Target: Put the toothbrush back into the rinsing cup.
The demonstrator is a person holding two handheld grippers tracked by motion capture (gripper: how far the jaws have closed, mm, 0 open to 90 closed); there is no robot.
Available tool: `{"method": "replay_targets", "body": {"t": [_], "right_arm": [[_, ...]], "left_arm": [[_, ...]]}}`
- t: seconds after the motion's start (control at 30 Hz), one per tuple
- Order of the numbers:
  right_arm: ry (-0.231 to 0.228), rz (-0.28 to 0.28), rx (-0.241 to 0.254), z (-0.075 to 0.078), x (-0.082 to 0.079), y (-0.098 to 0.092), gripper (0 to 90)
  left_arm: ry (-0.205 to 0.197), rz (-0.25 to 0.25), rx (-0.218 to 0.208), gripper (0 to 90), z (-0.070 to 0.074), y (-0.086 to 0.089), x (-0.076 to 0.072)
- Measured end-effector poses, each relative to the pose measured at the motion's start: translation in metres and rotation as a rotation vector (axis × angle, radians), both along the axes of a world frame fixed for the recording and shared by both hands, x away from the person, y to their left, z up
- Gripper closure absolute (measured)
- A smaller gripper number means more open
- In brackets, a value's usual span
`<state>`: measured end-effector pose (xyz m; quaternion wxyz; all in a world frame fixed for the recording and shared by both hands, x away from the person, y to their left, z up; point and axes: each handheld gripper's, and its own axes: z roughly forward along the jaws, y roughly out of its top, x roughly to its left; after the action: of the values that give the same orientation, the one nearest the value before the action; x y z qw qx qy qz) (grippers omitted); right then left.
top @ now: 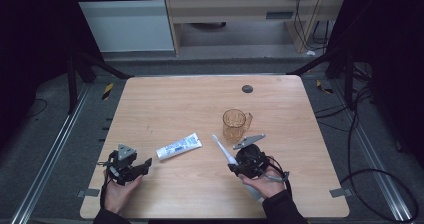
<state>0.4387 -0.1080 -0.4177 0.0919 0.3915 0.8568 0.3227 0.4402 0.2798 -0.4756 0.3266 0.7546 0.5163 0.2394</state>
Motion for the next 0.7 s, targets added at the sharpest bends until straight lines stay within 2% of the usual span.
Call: {"method": "replay_targets", "body": {"t": [0.1, 0.13, 0.27, 0.3, 0.4, 0.47, 0.5, 0.53, 0.57, 0.67, 0.7], "right_arm": [[-0.021, -0.015, 0.023, 0.004, 0.000, -0.002, 67.4], [-0.052, -0.022, 0.048, 0.008, 0.001, -0.004, 67.4], [-0.090, -0.039, 0.091, 0.014, 0.003, -0.005, 67.4], [-0.115, -0.053, 0.120, 0.017, 0.004, -0.005, 67.4], [-0.162, -0.077, 0.155, 0.023, 0.004, -0.004, 67.4], [-0.176, -0.081, 0.166, 0.024, 0.005, -0.004, 67.4], [-0.206, -0.092, 0.192, 0.028, 0.006, -0.003, 67.4], [-0.206, -0.092, 0.192, 0.028, 0.006, -0.003, 67.4], [-0.231, -0.102, 0.215, 0.032, 0.008, -0.002, 67.4], [-0.250, -0.114, 0.237, 0.035, 0.010, -0.001, 67.4], [-0.266, -0.122, 0.258, 0.038, 0.012, 0.000, 67.4]], "left_arm": [[0.001, 0.000, -0.001, 37.2, 0.000, 0.000, 0.000], [0.001, 0.000, -0.004, 37.2, 0.000, 0.000, 0.000], [0.000, 0.002, -0.005, 37.2, 0.000, 0.001, 0.000], [0.000, 0.002, -0.005, 37.3, 0.000, 0.001, 0.000], [0.002, 0.001, -0.005, 37.3, 0.000, 0.001, 0.000], [0.002, 0.002, -0.006, 37.3, 0.000, 0.001, 0.000], [0.002, 0.002, -0.006, 37.3, 0.000, 0.001, 0.000], [0.002, 0.002, -0.006, 37.3, 0.000, 0.001, 0.000], [0.001, 0.001, -0.006, 37.3, 0.000, 0.001, 0.000], [-0.002, 0.003, -0.008, 37.3, 0.000, 0.002, 0.000], [-0.003, 0.003, -0.009, 37.3, 0.000, 0.002, 0.000]]}}
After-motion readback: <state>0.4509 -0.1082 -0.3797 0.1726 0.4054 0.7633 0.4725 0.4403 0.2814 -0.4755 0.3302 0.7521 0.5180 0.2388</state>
